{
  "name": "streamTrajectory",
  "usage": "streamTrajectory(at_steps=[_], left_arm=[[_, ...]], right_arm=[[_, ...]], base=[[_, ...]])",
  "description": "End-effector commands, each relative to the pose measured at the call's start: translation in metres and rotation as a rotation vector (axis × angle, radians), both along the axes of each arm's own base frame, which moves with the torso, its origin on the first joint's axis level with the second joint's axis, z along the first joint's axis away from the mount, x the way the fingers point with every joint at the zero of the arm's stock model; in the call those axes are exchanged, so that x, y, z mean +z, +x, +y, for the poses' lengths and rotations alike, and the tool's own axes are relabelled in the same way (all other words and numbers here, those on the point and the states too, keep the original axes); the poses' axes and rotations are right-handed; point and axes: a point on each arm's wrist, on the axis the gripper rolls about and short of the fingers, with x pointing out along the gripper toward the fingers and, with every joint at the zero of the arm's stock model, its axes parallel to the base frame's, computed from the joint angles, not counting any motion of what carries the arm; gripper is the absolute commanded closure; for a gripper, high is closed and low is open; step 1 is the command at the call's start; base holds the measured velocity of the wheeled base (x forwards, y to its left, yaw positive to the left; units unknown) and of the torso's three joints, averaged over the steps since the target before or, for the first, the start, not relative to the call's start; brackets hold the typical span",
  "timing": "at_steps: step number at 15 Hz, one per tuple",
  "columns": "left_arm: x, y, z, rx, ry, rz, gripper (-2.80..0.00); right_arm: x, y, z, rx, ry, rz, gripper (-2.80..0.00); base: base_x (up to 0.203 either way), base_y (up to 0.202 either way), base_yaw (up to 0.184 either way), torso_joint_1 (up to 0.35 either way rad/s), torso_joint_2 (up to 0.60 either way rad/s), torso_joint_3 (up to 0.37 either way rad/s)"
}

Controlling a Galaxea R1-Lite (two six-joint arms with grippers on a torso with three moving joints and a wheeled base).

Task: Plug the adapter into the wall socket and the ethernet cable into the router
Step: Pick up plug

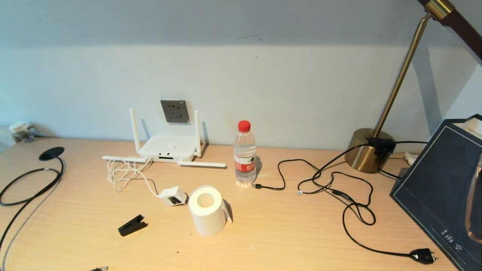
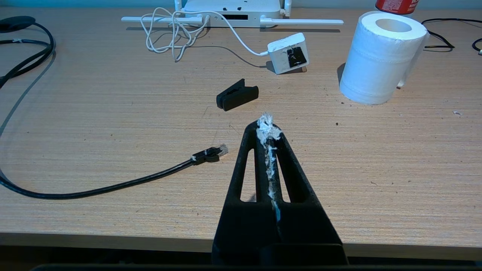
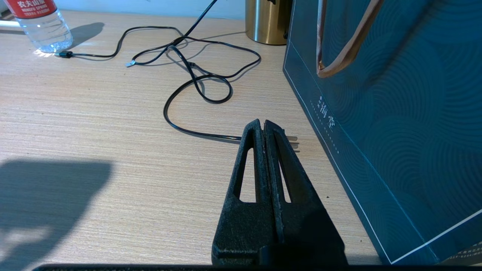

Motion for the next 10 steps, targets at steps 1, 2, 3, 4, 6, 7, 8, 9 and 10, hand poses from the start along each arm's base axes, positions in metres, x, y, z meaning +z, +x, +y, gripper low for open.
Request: streamTrajectory(at_steps=[1, 2, 3, 4, 6, 7, 8, 9, 10], left_arm=[[0.000, 0.000, 0.000, 0.000, -0.002, -0.002, 0.00], [0.000, 0.000, 0.000, 0.000, -0.002, -0.002, 0.00], [0.000, 0.000, 0.000, 0.000, -0.001, -0.002, 0.00], [0.000, 0.000, 0.000, 0.000, -0.001, -0.002, 0.00], [0.000, 0.000, 0.000, 0.000, 0.002, -0.002, 0.00], [0.000, 0.000, 0.000, -0.001, 0.017, 0.001, 0.00], [0.003, -0.001, 0.000, -0.010, 0.057, -0.015, 0.00], [0.014, -0.004, -0.001, -0.044, 0.105, -0.054, 0.00], [0.035, -0.010, -0.002, -0.100, 0.143, -0.102, 0.00]], right_arm=[[0.000, 0.000, 0.000, 0.000, 0.000, 0.001, 0.00], [0.000, 0.000, 0.000, 0.000, 0.000, 0.001, 0.00], [0.000, 0.000, 0.000, 0.000, 0.001, 0.001, 0.00], [0.000, 0.000, 0.000, 0.000, 0.000, 0.001, 0.00], [0.000, 0.000, 0.000, 0.000, 0.000, 0.001, 0.00], [0.000, 0.000, 0.000, 0.000, 0.001, 0.003, 0.00], [0.000, 0.000, 0.000, 0.000, 0.001, 0.001, 0.00], [0.000, 0.000, 0.000, 0.000, 0.001, 0.001, 0.00], [0.000, 0.000, 0.000, 0.000, 0.001, 0.001, 0.00]], base=[[0.000, 0.000, 0.000, 0.000, 0.00, 0.000], [0.000, 0.000, 0.000, 0.000, 0.00, 0.000], [0.000, 0.000, 0.000, 0.000, 0.00, 0.000], [0.000, 0.000, 0.000, 0.000, 0.00, 0.000], [0.000, 0.000, 0.000, 0.000, 0.00, 0.000], [0.000, 0.000, 0.000, 0.000, 0.00, 0.000], [0.000, 0.000, 0.000, 0.000, 0.00, 0.000], [0.000, 0.000, 0.000, 0.000, 0.00, 0.000], [0.000, 0.000, 0.000, 0.000, 0.00, 0.000]])
